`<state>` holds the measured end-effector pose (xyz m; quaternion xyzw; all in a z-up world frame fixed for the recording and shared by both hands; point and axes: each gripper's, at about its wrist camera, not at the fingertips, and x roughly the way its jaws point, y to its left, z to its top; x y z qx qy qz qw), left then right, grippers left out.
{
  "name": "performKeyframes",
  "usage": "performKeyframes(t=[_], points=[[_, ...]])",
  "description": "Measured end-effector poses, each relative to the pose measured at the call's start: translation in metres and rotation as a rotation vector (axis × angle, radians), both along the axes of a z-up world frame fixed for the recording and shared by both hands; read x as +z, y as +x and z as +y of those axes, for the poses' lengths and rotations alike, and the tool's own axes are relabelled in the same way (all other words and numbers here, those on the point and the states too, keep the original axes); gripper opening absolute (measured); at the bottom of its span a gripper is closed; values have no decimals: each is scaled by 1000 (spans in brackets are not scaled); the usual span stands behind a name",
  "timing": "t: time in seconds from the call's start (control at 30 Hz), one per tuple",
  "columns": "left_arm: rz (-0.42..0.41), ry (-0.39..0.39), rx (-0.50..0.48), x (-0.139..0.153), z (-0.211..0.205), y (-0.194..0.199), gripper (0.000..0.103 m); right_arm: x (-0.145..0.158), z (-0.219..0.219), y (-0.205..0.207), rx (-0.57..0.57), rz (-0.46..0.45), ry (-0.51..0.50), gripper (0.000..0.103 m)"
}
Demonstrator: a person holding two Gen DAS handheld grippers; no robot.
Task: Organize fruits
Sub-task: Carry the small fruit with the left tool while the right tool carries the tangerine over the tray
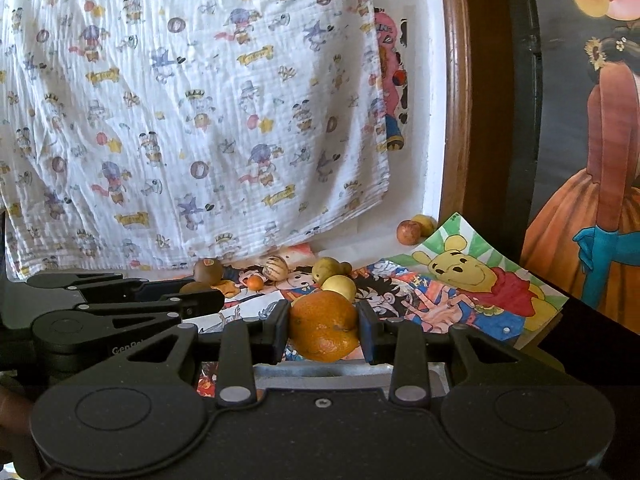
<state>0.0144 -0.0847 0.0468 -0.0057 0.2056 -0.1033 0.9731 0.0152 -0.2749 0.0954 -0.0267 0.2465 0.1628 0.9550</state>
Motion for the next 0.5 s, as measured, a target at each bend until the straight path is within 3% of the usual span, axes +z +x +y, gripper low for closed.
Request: performKeyframes(t=[0.3,0.5], points=[[26,4,-21,-8,-8,4,29,-9,-14,2,-30,23,13,37],[92,7,-31,-36,-11,2,29,-31,-19,5,-34,80,6,37]])
